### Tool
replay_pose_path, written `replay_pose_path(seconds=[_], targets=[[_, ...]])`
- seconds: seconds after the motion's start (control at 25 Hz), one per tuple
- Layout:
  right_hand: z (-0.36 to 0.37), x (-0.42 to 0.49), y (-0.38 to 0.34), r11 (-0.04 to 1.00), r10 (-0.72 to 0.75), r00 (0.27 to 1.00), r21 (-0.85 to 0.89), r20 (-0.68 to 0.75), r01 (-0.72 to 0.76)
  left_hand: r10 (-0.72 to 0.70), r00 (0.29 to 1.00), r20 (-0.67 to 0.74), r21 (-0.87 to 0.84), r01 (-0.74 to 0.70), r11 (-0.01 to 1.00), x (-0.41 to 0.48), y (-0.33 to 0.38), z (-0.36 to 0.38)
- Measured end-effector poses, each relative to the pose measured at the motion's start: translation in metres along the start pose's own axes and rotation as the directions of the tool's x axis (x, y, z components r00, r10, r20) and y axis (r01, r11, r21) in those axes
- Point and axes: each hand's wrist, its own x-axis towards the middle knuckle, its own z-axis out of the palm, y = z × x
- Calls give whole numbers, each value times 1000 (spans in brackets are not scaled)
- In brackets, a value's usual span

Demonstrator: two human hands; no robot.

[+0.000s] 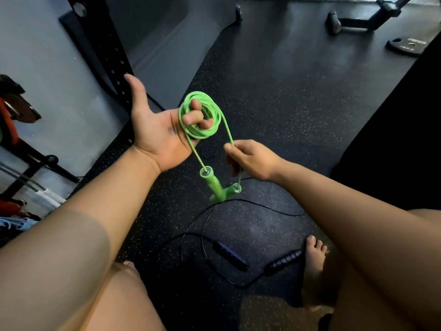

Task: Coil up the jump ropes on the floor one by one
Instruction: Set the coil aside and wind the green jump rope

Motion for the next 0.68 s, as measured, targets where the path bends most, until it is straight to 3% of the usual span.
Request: replay_pose_path(seconds=[0.24, 0.36, 0.44, 0.56, 0.68], targets=[[23, -2, -9, 992, 106, 949, -96, 297, -80, 211, 973, -97, -169, -225, 960, 11, -5, -7], [24, -3, -19, 989, 128, 916, -117, 381, -90, 242, 946, -214, 67, -233, 970, 19, -7, -17], [18, -2, -29, 993, 87, 930, -103, 358, -54, 213, 931, -296, 380, -90, 921, 25, -12, -26], [4, 2, -38, 991, -2, 974, -126, 226, 31, 66, 944, -322, 774, 222, 593, 27, -26, -34], [-9, 5, -33, 985, -81, 992, -147, 101, 96, -94, 941, -324, 884, 337, 323, 23, -35, -30]])
